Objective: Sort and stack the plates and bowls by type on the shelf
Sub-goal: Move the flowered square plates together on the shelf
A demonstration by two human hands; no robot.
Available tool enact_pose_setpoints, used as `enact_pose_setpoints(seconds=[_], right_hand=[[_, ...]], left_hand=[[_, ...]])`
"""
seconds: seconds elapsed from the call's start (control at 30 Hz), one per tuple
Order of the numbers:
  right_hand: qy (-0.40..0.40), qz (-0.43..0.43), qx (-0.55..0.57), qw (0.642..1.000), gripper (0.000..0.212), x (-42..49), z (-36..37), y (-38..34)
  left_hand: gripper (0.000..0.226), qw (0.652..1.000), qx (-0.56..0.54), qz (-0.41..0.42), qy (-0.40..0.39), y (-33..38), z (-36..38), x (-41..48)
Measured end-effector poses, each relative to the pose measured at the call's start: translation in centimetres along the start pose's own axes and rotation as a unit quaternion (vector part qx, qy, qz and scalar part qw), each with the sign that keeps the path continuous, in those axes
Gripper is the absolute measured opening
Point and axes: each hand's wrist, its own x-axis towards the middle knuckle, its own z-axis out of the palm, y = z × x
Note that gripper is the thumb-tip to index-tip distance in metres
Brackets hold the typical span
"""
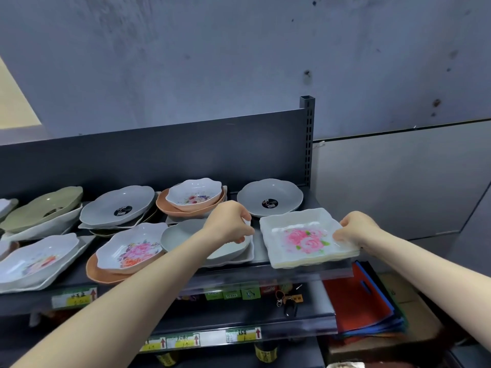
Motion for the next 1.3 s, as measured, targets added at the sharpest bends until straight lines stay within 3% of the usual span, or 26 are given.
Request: enact_pose_setpoints(seconds=[0.1,0.2,0.27,0.4,0.5,0.67,0.77,0.87,1.03,1.2,1.3], right_hand=[[-0.008,-0.049,-0.090,0.995,0.036,0.0,0.1,-0.8],[0.066,-0.116,-0.140,0.981,0.024,-0.2,-0.5,-2.4],[0.109,-0.165,-0.122,0.973,0.022,-0.3,-0.7,-3.8],[0.083,-0.242,-0.050,0.965,0.026,-1.7,-0.2,-8.1],[0.015,-0.288,0.019,0.957,0.025,-3.3,1.1,-11.0],[-0.111,-0.368,0.023,0.923,0.025,-5.5,3.3,-13.7],[-0.155,-0.395,0.017,0.905,0.023,-6.1,4.5,-14.7],[-0.119,-0.387,0.020,0.914,0.020,-6.0,5.0,-15.3],[0.005,-0.307,0.053,0.950,0.031,-3.6,3.7,-15.1],[0.068,-0.225,0.204,0.950,0.021,-1.9,0.6,-14.2],[0.094,-0.173,0.250,0.948,0.025,-0.4,-0.8,-12.5]], left_hand=[[0.027,0.999,0.020,0.020,0.018,0.1,-0.2,0.3],[0.011,0.995,0.058,0.040,0.064,-0.4,-1.3,0.4],[0.013,0.991,0.081,0.036,0.095,-1.6,-2.5,0.6],[0.023,0.985,0.099,0.013,0.140,-4.8,-5.5,-0.2],[0.020,0.994,0.050,0.017,0.098,-6.3,-7.0,-2.2],[0.030,0.992,0.029,0.037,-0.121,-7.2,-6.7,-6.3],[0.027,0.982,0.137,0.079,-0.101,-8.2,-5.7,-6.6],[0.013,0.967,0.204,0.155,-0.008,-8.4,-5.8,-6.1],[0.023,0.937,0.168,0.268,0.148,-8.8,-7.6,-5.1],[0.026,0.908,0.149,0.338,0.196,-6.3,-7.0,-3.7],[0.008,0.888,0.153,0.380,0.208,-4.5,-5.8,-1.6]])
